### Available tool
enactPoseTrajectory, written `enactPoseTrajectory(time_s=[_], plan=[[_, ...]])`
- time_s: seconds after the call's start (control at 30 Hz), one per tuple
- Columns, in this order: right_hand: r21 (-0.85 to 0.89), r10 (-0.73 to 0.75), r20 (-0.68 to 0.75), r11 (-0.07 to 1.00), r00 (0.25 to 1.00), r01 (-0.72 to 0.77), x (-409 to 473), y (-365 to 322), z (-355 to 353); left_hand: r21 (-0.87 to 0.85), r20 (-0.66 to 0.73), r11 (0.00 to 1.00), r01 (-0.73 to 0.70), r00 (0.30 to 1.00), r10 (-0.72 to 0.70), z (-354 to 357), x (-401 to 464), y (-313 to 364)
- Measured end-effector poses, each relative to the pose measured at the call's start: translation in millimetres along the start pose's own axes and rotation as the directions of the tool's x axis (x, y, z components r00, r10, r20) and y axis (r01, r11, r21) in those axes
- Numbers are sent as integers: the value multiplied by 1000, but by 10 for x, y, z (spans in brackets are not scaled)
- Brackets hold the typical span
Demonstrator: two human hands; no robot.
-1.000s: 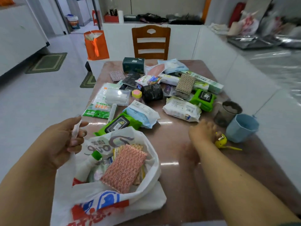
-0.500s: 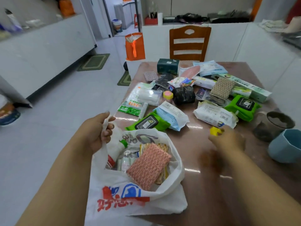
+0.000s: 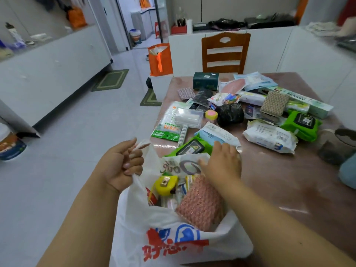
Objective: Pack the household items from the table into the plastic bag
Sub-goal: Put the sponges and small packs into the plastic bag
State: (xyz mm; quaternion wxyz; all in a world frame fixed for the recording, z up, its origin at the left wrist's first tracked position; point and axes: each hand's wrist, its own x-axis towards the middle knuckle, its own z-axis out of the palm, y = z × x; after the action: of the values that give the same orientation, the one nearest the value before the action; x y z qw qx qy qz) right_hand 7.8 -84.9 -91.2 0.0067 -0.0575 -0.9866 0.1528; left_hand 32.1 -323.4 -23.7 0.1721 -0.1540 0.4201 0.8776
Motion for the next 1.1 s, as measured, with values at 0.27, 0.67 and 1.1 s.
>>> enactPoseTrajectory(time_s=[0.27,0.67,1.1], plan=[[175,146,139,970,980,-169,184,807,134,-37,149,998,49,988,-43,133,141,-98],[83,271,-226,962,936,-259,581,2145,-906,-136,273,985,102,960,-62,1078,573,-618],[91,-284,333,959,899,269,361,2094,-938,641,513,-671,-372,858,14,2515,823,-1214]])
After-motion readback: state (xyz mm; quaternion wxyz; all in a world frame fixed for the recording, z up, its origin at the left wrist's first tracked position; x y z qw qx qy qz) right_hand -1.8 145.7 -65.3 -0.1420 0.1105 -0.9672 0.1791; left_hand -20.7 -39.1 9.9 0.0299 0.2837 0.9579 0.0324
